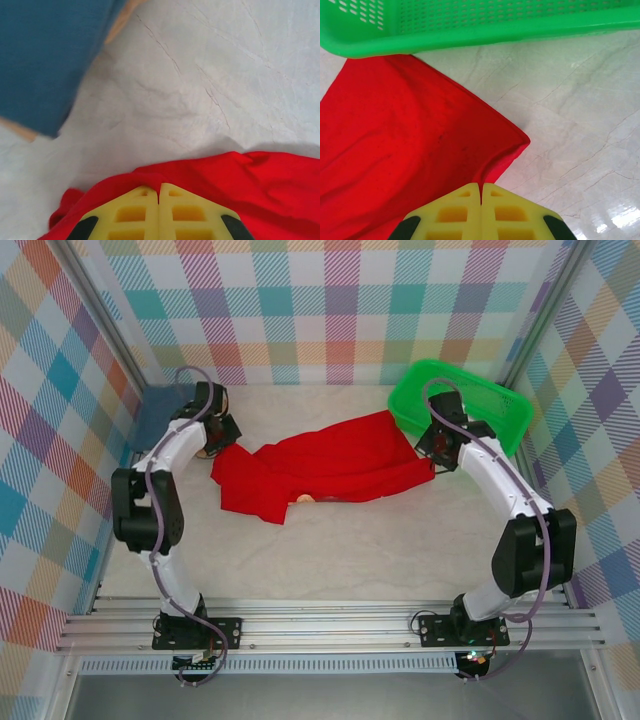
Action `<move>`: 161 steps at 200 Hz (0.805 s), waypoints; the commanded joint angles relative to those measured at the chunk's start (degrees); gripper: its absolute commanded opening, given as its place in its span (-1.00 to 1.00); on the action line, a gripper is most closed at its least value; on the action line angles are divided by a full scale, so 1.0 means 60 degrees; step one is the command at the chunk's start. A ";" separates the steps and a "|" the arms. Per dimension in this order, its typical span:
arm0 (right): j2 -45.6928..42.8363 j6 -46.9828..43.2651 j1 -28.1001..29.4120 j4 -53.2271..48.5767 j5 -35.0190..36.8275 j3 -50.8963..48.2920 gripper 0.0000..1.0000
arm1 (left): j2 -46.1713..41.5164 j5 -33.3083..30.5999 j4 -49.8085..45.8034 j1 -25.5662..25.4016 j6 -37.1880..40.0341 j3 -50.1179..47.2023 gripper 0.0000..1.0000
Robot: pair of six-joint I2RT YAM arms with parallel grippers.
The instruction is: Fold and stack the t-shirts
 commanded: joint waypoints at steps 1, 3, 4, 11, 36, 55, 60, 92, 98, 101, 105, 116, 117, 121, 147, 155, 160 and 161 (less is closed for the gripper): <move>0.0235 -0.0115 -0.0053 -0.0005 -0.0250 0.0375 -1.00 | 0.0367 0.0528 0.0733 0.0206 0.0255 0.0633 -1.00; 0.0248 -0.0115 -0.0055 0.0003 -0.0265 0.0377 -1.00 | 0.0373 0.0586 0.0825 0.0220 0.0233 0.0638 -1.00; 0.0252 -0.0115 -0.0058 -0.0010 -0.0280 0.0375 -1.00 | 0.0379 0.0615 0.0877 0.0217 0.0227 0.0625 -1.00; 0.0291 -0.0113 -0.0057 -0.0040 -0.0341 0.0373 -1.00 | 0.0383 0.0799 0.1160 0.0240 0.0174 0.0611 -0.77; 0.0328 -0.0115 -0.0054 -0.0164 -0.0445 0.0345 -1.00 | 0.0133 0.0414 0.0474 0.0213 0.0081 0.1012 -0.16; 0.0194 -0.0111 -0.0040 -0.0184 -0.0514 0.0249 -1.00 | -0.0932 -0.1035 -0.0950 0.0155 -0.0187 0.0602 0.07; 0.0142 -0.0114 -0.0050 -0.0184 -0.0532 0.0209 -1.00 | -0.1340 -0.1194 -0.1050 0.0205 -0.0208 0.0163 0.08; -0.0091 -0.0094 -0.0045 -0.0076 -0.0831 -0.0079 -1.00 | -0.3720 0.1445 0.0630 0.0720 0.0573 -0.3938 -0.05; -0.0106 -0.0100 -0.0046 -0.0088 -0.0872 -0.0109 -1.00 | -0.3774 0.2091 0.0801 0.0849 0.0749 -0.4417 -0.09; -0.0109 -0.0100 -0.0046 -0.0079 -0.0911 -0.0134 -1.00 | -0.3783 0.2272 0.0853 0.0892 0.0770 -0.4624 -0.10; -0.0123 -0.0086 -0.0046 -0.0068 -0.0931 -0.0164 -1.00 | -0.3795 0.2505 0.0944 0.1002 0.0788 -0.4885 -0.11; -0.0153 -0.0085 -0.0046 -0.0044 -0.1022 -0.0234 -1.00 | -0.3830 0.3250 0.1533 0.1341 0.0840 -0.5640 -0.10; -0.0161 -0.0085 -0.0046 -0.0041 -0.1017 -0.0238 -1.00 | -0.3839 0.3280 0.1597 0.1386 0.0845 -0.5701 -0.11; -0.0168 -0.0085 -0.0035 -0.0042 -0.1060 -0.0262 -1.00 | -0.3844 0.3523 0.1875 0.1535 0.0838 -0.5889 -0.11; -0.0219 -0.0007 -0.0031 -0.0082 -0.1181 -0.0413 -1.00 | -0.3659 0.4244 0.3102 0.1892 0.1508 -0.6560 -0.07; -0.0238 0.0017 -0.0024 -0.0109 -0.1198 -0.0440 -1.00 | -0.3366 0.4482 0.3126 0.1899 0.1710 -0.6497 -0.07; -0.0254 0.0031 -0.0031 -0.0117 -0.1199 -0.0468 -1.00 | -0.3178 0.4583 0.3139 0.1893 0.1777 -0.6454 -0.07; -0.0255 0.0031 -0.0032 -0.0114 -0.1201 -0.0473 -1.00 | -0.3125 0.4599 0.3148 0.1896 0.1782 -0.6452 -0.07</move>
